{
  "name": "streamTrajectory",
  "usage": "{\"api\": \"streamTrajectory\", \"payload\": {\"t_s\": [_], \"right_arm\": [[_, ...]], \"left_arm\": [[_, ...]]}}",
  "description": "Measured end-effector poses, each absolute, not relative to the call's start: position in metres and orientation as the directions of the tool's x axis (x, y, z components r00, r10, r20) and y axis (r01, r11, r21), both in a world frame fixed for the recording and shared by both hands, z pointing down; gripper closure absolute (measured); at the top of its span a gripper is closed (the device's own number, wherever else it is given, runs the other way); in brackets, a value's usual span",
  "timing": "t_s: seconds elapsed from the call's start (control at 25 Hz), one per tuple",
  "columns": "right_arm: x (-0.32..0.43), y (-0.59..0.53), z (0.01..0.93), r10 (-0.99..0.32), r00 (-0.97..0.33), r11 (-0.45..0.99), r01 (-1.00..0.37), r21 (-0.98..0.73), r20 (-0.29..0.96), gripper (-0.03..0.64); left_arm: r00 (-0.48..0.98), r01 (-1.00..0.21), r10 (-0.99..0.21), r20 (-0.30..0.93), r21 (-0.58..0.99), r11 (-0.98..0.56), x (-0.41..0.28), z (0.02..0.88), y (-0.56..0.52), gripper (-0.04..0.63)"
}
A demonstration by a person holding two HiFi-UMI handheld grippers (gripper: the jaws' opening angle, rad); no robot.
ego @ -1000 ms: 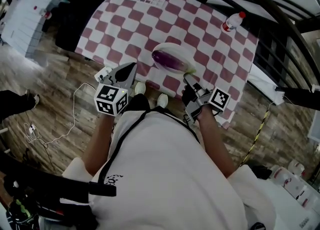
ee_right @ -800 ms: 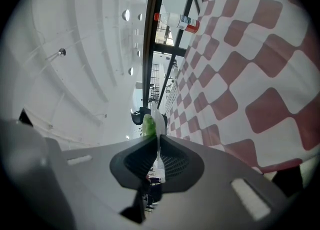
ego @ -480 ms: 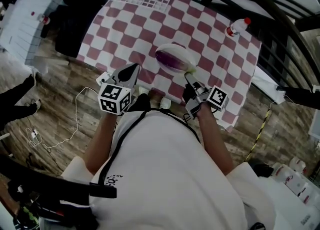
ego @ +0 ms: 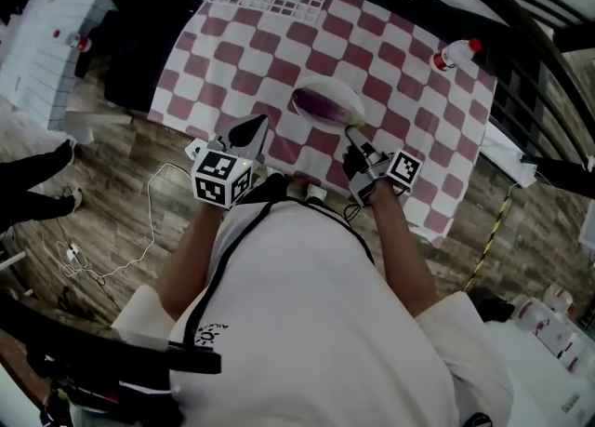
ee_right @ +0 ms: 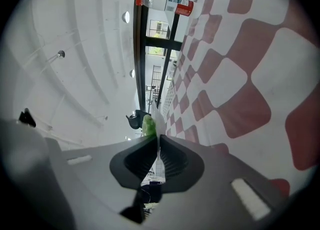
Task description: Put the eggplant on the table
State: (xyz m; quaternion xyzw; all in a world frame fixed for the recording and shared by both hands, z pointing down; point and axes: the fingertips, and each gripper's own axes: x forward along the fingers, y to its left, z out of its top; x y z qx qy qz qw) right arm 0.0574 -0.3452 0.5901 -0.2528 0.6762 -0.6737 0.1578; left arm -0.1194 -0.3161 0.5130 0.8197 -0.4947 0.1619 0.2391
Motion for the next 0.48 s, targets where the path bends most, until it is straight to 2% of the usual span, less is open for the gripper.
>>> {"api": "streamTrajectory", "payload": {"t_s": [0.48], "right_arm": [[0.041, -0.37, 0.632, -0.521, -0.836, -0.048, -0.17, -0.984, 0.17, 0.591]], "left_arm": [[0.445, -0.894, -0.726, 0.524, 0.218, -0.391, -0.15, 0.519, -0.337, 0.592]]}}
